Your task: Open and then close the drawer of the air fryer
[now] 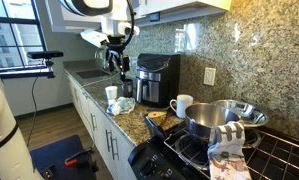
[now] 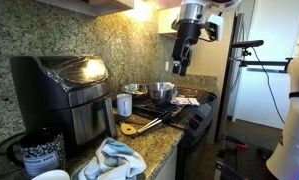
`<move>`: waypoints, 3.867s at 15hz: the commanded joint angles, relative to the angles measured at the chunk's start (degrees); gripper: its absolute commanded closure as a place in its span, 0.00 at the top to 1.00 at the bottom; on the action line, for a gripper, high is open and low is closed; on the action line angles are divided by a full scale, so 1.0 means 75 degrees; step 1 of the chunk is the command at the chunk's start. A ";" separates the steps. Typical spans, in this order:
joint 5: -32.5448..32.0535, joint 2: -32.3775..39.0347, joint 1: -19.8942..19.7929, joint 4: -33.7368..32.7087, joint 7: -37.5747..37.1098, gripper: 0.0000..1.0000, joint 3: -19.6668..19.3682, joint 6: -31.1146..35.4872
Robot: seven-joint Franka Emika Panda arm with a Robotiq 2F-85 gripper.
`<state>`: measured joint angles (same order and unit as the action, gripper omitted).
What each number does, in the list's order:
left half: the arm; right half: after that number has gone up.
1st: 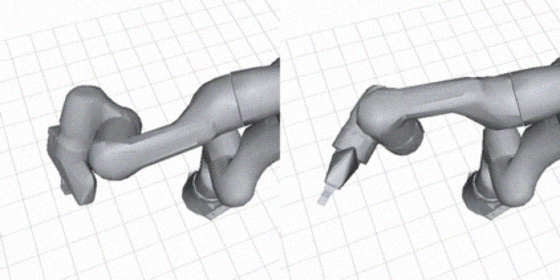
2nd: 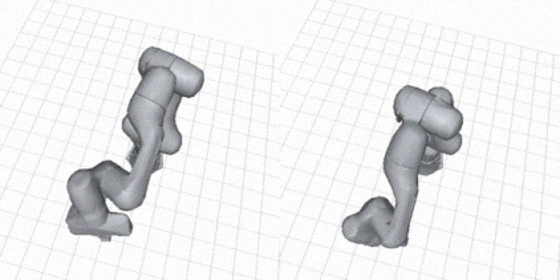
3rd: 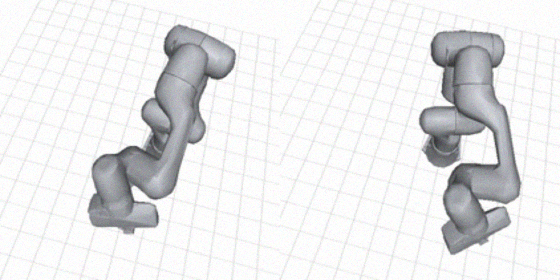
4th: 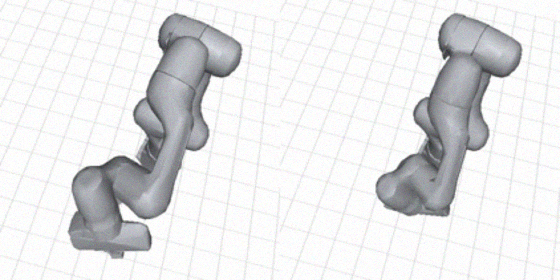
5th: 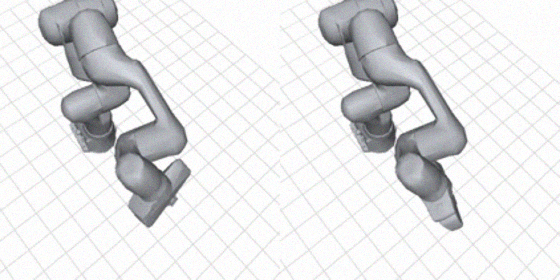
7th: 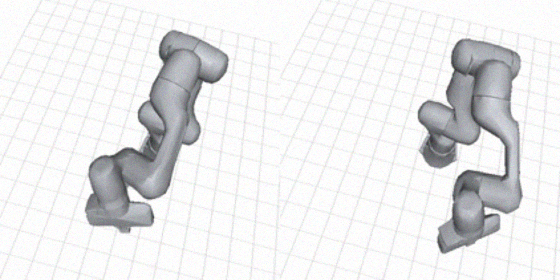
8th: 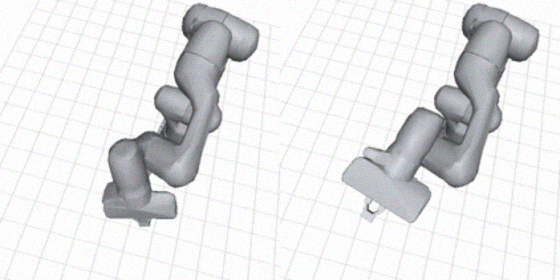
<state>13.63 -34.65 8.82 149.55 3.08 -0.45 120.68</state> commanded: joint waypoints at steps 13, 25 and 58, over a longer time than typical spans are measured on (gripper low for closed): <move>0.0112 0.1502 0.0037 -0.0046 0.0542 1.00 0.0064 0.1026; 0.2372 0.4226 0.0716 -0.0620 0.2769 1.00 0.0653 0.3486; 1.0135 0.6432 -0.0391 -0.3095 1.0879 1.00 0.3919 0.9164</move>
<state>85.14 11.73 8.32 130.05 79.02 28.21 188.43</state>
